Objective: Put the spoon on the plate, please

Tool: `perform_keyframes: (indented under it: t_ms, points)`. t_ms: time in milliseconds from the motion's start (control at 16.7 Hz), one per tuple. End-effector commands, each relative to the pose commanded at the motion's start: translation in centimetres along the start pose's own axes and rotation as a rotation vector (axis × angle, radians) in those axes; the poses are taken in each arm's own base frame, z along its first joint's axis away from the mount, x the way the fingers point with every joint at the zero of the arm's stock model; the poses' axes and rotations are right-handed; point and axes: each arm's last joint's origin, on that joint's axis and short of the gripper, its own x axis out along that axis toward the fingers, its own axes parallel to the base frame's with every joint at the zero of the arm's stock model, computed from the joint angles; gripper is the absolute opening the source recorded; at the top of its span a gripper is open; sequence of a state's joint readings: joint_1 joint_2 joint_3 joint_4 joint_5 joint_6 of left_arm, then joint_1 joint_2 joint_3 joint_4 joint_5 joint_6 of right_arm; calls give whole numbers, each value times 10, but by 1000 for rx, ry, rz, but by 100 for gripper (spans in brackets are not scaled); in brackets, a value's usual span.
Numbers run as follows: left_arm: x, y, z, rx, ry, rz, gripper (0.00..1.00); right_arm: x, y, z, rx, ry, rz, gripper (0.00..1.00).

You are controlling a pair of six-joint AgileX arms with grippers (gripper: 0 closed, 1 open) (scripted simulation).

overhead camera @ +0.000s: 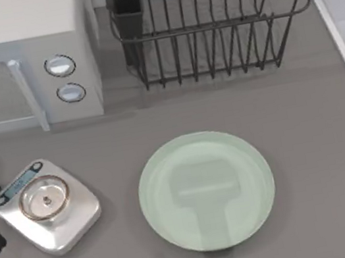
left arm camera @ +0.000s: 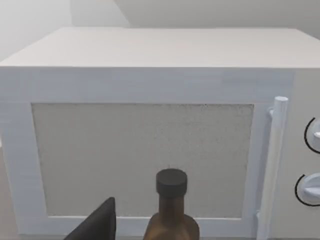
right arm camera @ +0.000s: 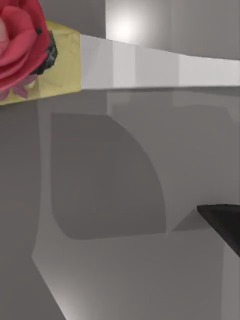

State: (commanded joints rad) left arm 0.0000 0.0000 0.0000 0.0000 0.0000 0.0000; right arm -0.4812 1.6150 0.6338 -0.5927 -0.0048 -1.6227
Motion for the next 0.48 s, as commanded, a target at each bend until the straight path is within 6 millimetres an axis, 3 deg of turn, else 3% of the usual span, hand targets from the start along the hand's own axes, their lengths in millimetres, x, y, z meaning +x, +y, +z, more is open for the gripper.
perform_keyframes:
  t_ms: [240,480]
  points:
    - [0,0,0,0,0,0,100,1,0,0,0,0,1,100]
    - [0,0,0,0,0,0,100,1,0,0,0,0,1,70]
